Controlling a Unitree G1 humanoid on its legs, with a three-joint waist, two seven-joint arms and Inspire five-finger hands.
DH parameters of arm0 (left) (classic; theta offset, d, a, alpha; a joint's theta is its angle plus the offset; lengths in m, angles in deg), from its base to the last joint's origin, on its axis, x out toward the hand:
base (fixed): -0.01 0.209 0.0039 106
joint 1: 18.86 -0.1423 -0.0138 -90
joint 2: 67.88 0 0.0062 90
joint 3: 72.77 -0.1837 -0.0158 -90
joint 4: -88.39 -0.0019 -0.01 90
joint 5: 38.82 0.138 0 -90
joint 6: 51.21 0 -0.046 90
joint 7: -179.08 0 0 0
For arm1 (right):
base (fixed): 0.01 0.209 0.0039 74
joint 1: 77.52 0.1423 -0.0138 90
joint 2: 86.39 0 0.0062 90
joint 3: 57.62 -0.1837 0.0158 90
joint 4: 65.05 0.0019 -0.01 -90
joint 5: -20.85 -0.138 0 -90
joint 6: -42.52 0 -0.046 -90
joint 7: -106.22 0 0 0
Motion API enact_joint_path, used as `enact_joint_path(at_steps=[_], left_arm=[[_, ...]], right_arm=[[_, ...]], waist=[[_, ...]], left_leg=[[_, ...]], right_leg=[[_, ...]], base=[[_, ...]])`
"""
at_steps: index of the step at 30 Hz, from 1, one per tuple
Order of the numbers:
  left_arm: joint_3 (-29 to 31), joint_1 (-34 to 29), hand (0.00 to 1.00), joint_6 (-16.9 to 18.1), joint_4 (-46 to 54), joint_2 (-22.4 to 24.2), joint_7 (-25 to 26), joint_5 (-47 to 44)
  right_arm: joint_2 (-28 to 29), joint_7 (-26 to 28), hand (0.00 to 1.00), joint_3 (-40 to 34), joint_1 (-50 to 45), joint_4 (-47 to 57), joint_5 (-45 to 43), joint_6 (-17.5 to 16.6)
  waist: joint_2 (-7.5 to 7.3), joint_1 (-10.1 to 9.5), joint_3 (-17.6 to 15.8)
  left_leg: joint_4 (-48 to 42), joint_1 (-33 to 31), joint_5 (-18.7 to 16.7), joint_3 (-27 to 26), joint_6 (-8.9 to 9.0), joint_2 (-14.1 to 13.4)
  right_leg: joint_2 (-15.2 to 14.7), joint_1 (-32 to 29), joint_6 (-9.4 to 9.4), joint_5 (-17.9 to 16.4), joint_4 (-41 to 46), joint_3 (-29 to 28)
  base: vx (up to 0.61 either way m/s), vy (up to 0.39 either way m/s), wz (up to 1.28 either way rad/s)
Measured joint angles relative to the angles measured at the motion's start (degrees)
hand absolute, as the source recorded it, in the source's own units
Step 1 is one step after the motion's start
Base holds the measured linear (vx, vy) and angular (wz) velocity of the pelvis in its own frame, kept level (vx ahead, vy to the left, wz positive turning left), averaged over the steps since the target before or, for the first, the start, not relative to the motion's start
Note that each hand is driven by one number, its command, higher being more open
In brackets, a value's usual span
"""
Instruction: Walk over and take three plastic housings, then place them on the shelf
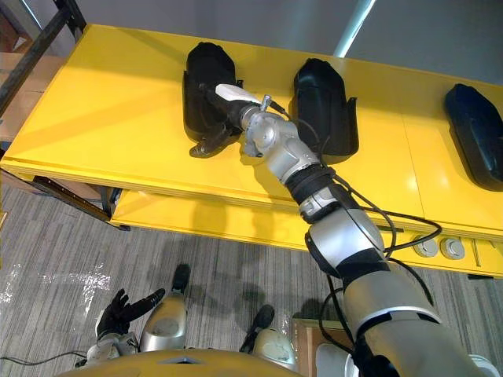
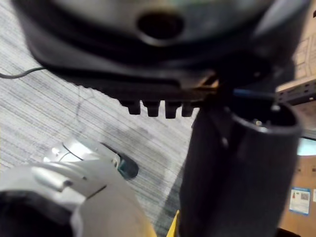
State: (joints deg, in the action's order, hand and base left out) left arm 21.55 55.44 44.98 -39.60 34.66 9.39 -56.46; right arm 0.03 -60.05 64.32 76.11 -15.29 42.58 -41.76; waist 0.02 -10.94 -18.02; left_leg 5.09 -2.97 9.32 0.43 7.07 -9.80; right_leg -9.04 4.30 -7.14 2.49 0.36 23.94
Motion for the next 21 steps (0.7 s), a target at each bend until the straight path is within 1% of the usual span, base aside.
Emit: enact_joint_path(at_steps=[4, 5, 8, 9, 11, 12, 15, 21], left_arm=[[0.0, 0.0, 1.0, 0.0, -0.14, -0.08, -0.04, 0.01], [0.0, -0.01, 1.0, 0.0, -0.18, -0.12, -0.04, 0.01], [-0.01, -0.02, 1.0, 0.0, -0.37, -0.31, -0.03, 0.02], [-0.01, -0.02, 1.0, 0.0, -0.51, -0.47, -0.03, 0.02], [-0.02, -0.01, 1.0, 0.02, -0.78, -0.67, -0.03, 0.02], [-0.04, -0.02, 1.0, 0.01, -0.88, -1.07, -0.01, 0.03], [-0.04, -0.02, 1.0, 0.06, -0.92, -1.35, 0.11, 0.02], [-0.05, -0.04, 1.0, 0.06, -1.07, -1.46, 0.78, 0.0]], right_arm=[[0.72, -0.85, 0.0, -0.01, -0.69, 0.22, 0.5, -0.25], [0.86, -1.97, 0.0, -0.41, -1.14, 0.91, 0.79, -0.74], [1.0, -3.08, 0.0, -1.02, -1.94, 3.02, 2.68, -2.27], [1.22, -3.87, 0.0, -1.02, -2.12, 3.98, 2.78, -3.18], [1.38, -4.35, 0.0, -1.03, -2.12, 4.65, 2.77, -3.56], [1.55, -4.25, 0.0, -0.95, -2.55, 4.72, 2.73, -3.84], [2.11, -4.57, 0.0, -0.64, -4.84, 4.72, 2.76, -3.83], [2.94, -4.56, 0.0, -0.33, -5.0, 4.83, 2.7, -3.98]], waist=[[-0.06, 0.14, 0.04], [-0.1, 0.19, 0.06], [-0.31, 0.29, 0.18], [-0.48, 0.34, 0.28], [-0.74, 0.51, 0.44], [-1.33, 0.5, 0.79], [-1.94, 0.29, 1.15], [-2.2, 0.41, 1.34]], left_leg=[[0.0, 0.07, -0.01, -0.18, -0.02, -0.02], [0.0, 0.11, -0.02, -0.21, -0.03, -0.03], [0.0, 0.3, -0.08, -0.4, -0.12, -0.06], [0.01, 0.38, -0.1, -0.53, -0.13, -0.09], [0.01, 0.4, -0.1, -0.64, -0.14, -0.11], [0.01, 0.39, -0.13, -0.74, -0.17, -0.16], [0.0, 0.38, -0.14, -0.73, -0.17, -0.14], [0.0, 0.45, -0.14, -0.72, -0.16, -0.2]], right_leg=[[0.0, -0.07, 0.0, 0.01, -0.01, -0.2], [0.0, -0.06, 0.0, 0.01, -0.01, -0.24], [0.01, 0.0, 0.0, 0.01, -0.02, -0.45], [0.02, 0.0, 0.0, 0.0, -0.03, -0.53], [0.03, -0.01, 0.0, 0.01, -0.14, -0.59], [0.1, 0.04, 0.03, 0.02, -0.42, -0.63], [0.09, 0.06, 0.03, 0.03, -0.44, -0.62], [0.15, 0.13, 0.02, 0.05, -0.46, -0.61]], base=[[0.0, -0.002, -0.02], [0.0, 0.0, 0.0], [0.0, -0.006, -0.03], [-0.01, -0.008, -0.05], [-0.01, -0.007, -0.04], [0.0, 0.0, 0.0], [0.0, 0.0, 0.0], [0.0, 0.0, 0.0]])
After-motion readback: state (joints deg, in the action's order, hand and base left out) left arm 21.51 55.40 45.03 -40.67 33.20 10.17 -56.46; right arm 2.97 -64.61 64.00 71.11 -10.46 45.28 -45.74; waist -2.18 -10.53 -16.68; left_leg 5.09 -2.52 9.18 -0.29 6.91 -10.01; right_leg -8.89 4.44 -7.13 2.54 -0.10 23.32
